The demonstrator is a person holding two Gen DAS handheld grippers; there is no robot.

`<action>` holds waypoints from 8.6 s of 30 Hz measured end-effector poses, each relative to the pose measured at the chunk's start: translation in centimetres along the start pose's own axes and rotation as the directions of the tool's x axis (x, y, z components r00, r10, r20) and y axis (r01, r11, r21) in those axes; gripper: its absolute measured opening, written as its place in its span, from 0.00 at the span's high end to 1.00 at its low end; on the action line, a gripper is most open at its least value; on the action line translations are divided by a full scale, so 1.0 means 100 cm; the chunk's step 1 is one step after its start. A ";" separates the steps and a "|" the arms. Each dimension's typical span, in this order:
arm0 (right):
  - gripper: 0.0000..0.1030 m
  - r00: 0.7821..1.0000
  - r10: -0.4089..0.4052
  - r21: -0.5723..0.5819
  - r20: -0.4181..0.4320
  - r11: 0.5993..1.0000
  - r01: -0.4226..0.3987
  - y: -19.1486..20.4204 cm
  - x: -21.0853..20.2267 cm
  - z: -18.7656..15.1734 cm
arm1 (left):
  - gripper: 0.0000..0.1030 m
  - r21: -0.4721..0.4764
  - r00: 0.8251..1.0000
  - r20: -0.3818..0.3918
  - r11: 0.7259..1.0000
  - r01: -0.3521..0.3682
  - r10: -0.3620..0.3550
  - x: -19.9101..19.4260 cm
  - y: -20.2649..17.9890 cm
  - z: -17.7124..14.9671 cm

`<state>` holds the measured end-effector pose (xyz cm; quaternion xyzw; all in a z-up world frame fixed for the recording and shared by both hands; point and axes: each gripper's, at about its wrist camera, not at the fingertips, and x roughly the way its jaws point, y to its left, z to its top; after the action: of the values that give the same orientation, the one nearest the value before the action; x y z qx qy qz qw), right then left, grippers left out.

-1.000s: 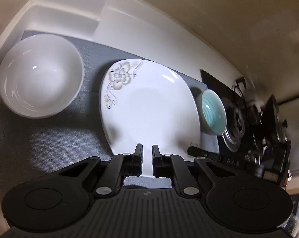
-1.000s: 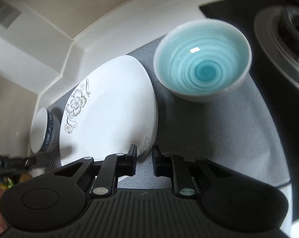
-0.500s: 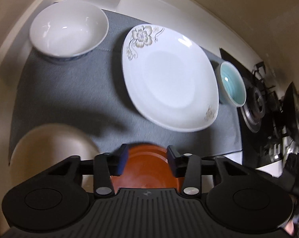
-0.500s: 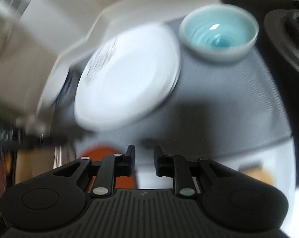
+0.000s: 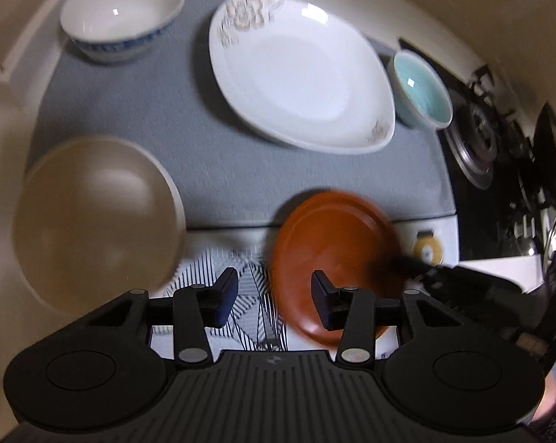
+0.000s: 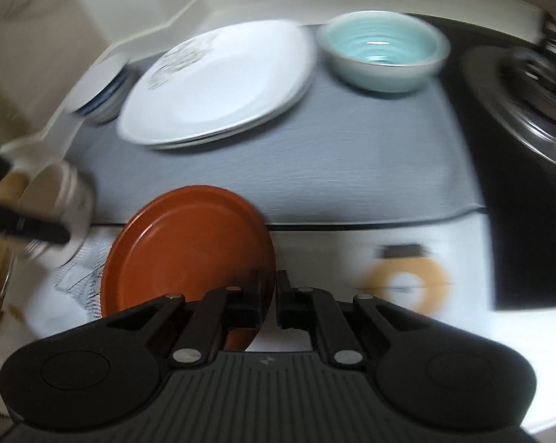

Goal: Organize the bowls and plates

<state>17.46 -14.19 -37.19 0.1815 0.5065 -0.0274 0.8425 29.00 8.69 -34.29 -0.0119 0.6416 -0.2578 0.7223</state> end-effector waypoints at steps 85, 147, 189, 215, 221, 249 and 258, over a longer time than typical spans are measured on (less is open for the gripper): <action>0.91 0.993 0.013 -0.080 0.116 0.997 -0.004 0.047 0.032 0.185 | 0.93 -0.089 0.975 0.145 0.984 -0.155 0.167 0.021 -0.006 0.160; 0.51 0.957 0.264 -0.302 0.121 0.928 -0.218 0.198 0.084 0.203 | 0.83 -0.443 0.855 0.413 0.889 -0.113 0.314 -0.014 0.138 0.106; 0.85 0.973 0.229 -0.302 0.008 0.929 -0.216 0.211 0.085 0.157 | 0.89 -0.381 0.916 0.297 0.913 -0.146 0.271 -0.032 0.131 0.070; 0.84 0.909 0.111 0.137 0.402 0.974 -0.179 -0.007 -0.110 0.140 | 0.89 0.050 0.941 0.335 0.996 -0.076 0.055 -0.060 -0.124 0.126; 0.85 0.902 0.051 0.209 0.429 0.966 -0.154 -0.056 -0.109 0.144 | 0.89 0.128 0.947 0.317 0.986 -0.102 0.057 -0.030 -0.173 0.147; 0.85 0.968 -0.023 0.288 0.251 0.956 -0.052 -0.130 0.001 0.160 | 0.89 0.111 0.979 0.087 0.974 -0.196 0.187 0.095 -0.184 0.206; 0.88 0.967 -0.078 0.209 0.241 0.977 0.026 -0.119 0.006 0.164 | 0.89 0.097 0.982 0.066 0.978 -0.182 0.177 0.102 -0.176 0.205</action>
<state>28.84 -30.69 -34.12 0.2488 0.3962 -0.1241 0.8751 42.24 -16.98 -33.95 0.0759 0.6051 -0.2237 0.7603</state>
